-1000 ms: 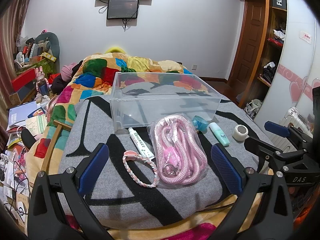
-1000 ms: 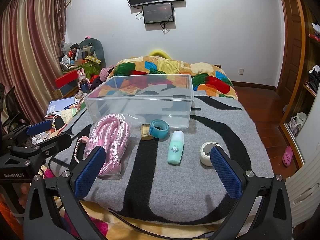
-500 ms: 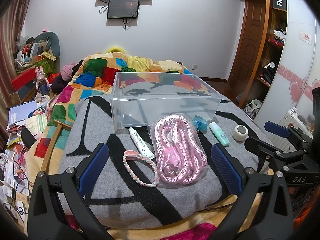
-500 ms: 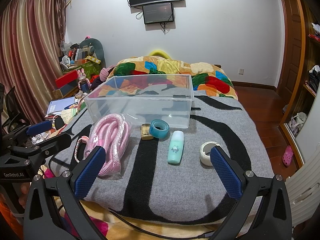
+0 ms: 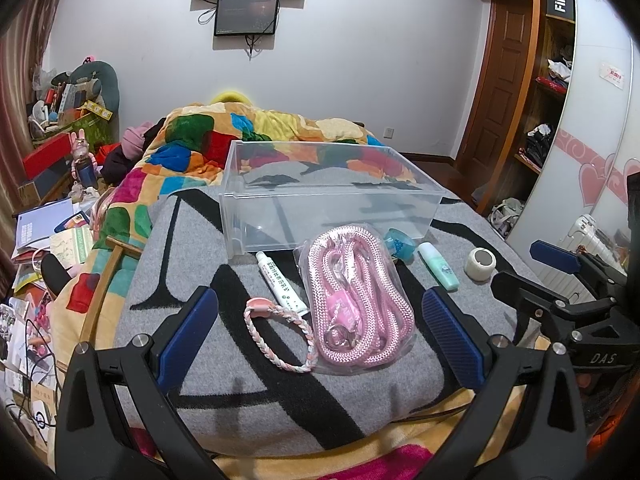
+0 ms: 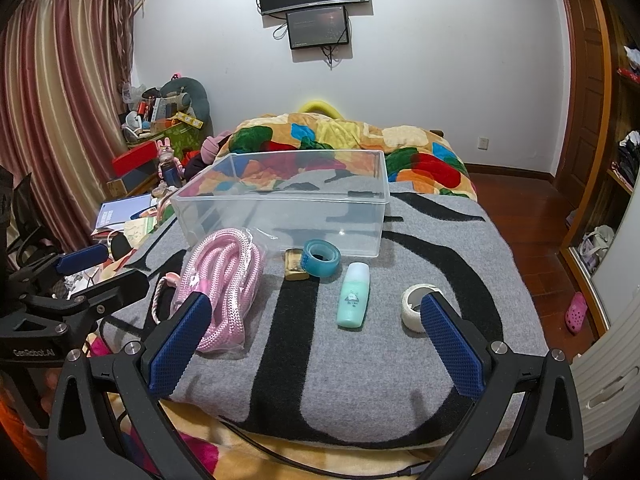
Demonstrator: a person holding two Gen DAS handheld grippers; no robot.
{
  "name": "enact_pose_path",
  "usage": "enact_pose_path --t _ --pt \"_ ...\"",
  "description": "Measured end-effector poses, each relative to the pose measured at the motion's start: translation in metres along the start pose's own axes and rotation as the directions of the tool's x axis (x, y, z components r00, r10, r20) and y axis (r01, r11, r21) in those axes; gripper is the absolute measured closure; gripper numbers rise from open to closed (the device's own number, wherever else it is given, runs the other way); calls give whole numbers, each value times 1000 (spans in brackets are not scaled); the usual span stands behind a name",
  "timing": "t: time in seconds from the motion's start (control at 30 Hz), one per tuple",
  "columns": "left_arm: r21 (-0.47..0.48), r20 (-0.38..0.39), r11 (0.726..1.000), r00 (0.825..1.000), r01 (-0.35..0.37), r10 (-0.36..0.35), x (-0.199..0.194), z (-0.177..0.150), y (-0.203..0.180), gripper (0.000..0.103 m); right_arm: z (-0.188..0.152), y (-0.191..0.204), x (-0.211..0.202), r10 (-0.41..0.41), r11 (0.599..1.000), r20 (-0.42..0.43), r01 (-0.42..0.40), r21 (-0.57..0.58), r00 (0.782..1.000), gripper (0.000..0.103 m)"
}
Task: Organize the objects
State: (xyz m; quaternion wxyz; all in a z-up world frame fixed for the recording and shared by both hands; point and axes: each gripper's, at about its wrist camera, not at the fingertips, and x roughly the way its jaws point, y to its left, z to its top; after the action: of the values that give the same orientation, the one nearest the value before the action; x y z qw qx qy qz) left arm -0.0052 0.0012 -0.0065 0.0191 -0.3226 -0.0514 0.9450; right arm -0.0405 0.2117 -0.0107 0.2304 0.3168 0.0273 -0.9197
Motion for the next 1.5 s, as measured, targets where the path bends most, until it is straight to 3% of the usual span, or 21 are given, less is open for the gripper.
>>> enact_pose_path --t 0.8,0.87,0.93,1.0,1.2,1.33,1.5 --pt "-26 -16 1000 1000 5 -6 3 -4 7 0 -3 -8 6 3 1000 -6 -3 25 1000 0" --pt "-32 -16 999 1000 4 -4 4 -5 9 5 -5 -11 8 -5 1000 -9 5 28 1000 0" --pt "-32 -28 999 1000 -2 1 7 -4 13 21 -5 -14 10 -20 999 -7 20 30 1000 0" --pt "-41 -37 999 999 -12 11 9 -3 18 25 -6 -19 12 -37 999 -8 37 34 999 3" --pt "-76 -58 996 997 -53 49 15 -1 44 41 -8 -42 23 -87 994 -33 89 62 996 22" --pt "-80 -116 994 991 -79 69 32 -6 58 54 -10 -59 36 -133 988 -66 138 74 989 36" --pt "-103 -196 992 980 -67 46 55 -16 68 60 -13 -74 55 -160 982 -114 169 78 980 42"
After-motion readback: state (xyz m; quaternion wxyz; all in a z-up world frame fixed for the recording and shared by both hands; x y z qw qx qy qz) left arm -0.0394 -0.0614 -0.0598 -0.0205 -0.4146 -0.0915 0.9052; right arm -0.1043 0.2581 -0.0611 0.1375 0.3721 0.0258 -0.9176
